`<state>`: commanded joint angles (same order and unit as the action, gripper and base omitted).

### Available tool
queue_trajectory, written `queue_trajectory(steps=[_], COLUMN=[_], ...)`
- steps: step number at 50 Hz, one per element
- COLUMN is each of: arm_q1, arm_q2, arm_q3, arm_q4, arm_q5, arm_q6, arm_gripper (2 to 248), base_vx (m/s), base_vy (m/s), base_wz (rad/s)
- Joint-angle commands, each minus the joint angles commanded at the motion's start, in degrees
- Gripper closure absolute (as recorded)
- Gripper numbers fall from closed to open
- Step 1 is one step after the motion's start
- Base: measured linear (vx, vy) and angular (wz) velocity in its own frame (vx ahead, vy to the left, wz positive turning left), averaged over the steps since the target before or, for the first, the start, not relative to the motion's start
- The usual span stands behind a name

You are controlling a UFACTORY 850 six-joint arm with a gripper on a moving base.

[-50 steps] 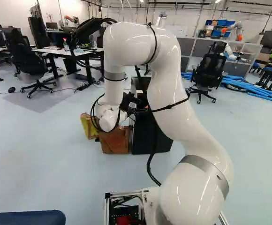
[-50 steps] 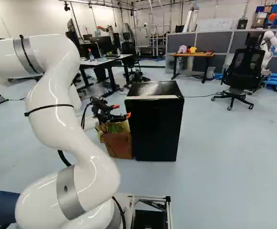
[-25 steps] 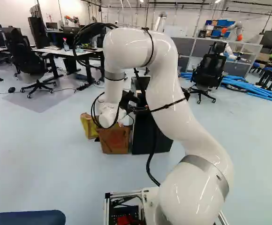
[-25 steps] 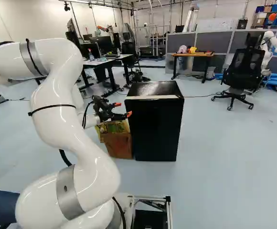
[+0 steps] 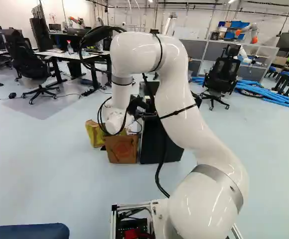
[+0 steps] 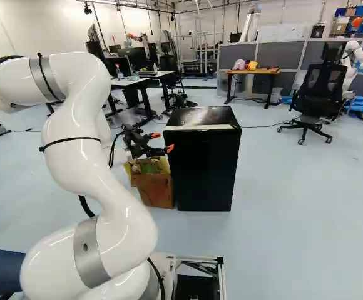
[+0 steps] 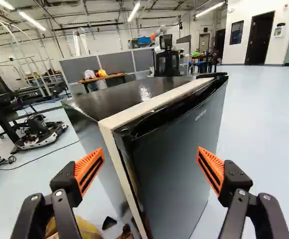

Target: Grab a drink from the fridge

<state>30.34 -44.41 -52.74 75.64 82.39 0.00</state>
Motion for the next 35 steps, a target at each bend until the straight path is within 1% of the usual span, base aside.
queue_trajectory(steps=[35], arm_q1=[-0.34], arm_q2=[-0.01], arm_q3=[-0.01], arm_q4=[1.24], arm_q5=[2.57], arm_q6=[0.00], arm_gripper=[3], base_vx=[0.000], base_vy=[0.000], base_wz=[0.000])
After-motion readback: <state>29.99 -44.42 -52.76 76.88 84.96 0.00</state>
